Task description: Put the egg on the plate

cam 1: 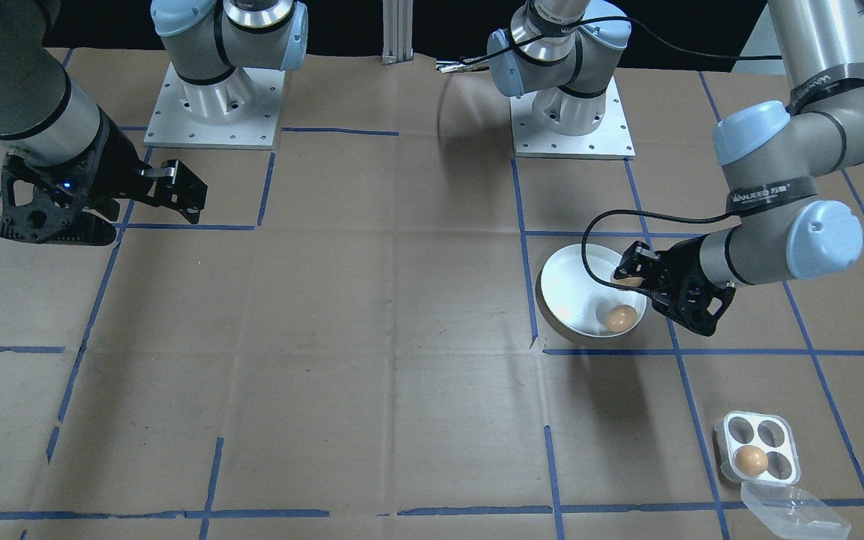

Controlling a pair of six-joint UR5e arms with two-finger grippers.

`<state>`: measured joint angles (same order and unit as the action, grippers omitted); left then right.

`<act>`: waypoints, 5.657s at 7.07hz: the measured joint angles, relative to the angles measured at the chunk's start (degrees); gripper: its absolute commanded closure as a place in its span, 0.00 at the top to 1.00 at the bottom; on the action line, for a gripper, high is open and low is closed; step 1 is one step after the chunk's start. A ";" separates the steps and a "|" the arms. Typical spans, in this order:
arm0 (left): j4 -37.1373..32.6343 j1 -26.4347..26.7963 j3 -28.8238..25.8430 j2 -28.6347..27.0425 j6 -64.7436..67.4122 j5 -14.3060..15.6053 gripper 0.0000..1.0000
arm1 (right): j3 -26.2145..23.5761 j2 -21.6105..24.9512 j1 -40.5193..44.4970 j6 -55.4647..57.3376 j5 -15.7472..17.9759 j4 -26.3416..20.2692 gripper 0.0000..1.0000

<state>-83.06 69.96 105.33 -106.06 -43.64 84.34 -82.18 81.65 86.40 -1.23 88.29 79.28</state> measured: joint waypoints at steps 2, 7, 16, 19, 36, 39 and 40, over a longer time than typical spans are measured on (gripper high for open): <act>1.34 0.22 2.54 -0.61 2.00 -0.12 0.98 | 0.00 -0.03 0.00 0.00 -0.04 0.00 1.00; 8.67 0.11 -0.59 -1.25 6.65 3.44 0.99 | 0.00 -0.06 0.00 0.00 -0.05 0.00 1.00; 14.45 -0.10 -27.70 -19.13 8.79 8.60 0.99 | 0.00 -0.02 0.00 0.00 0.01 0.00 1.00; 15.88 -0.17 -30.58 -22.74 9.65 8.65 0.99 | 0.00 -0.01 0.00 0.00 0.00 0.00 1.00; 12.69 -0.25 -36.03 -26.25 10.59 8.71 0.02 | 0.00 -0.02 0.00 0.00 -0.02 0.00 1.00; 0.84 -0.29 -35.64 -20.18 12.72 6.63 0.00 | 0.00 -0.04 0.00 0.00 -0.02 0.00 1.00; -5.12 -0.14 -34.93 -17.58 16.45 4.82 0.00 | 0.00 -0.02 0.00 0.00 -0.04 0.00 1.00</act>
<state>-88.18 69.82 70.39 -123.65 -27.19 89.15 -82.18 81.62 86.40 -1.23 88.25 79.28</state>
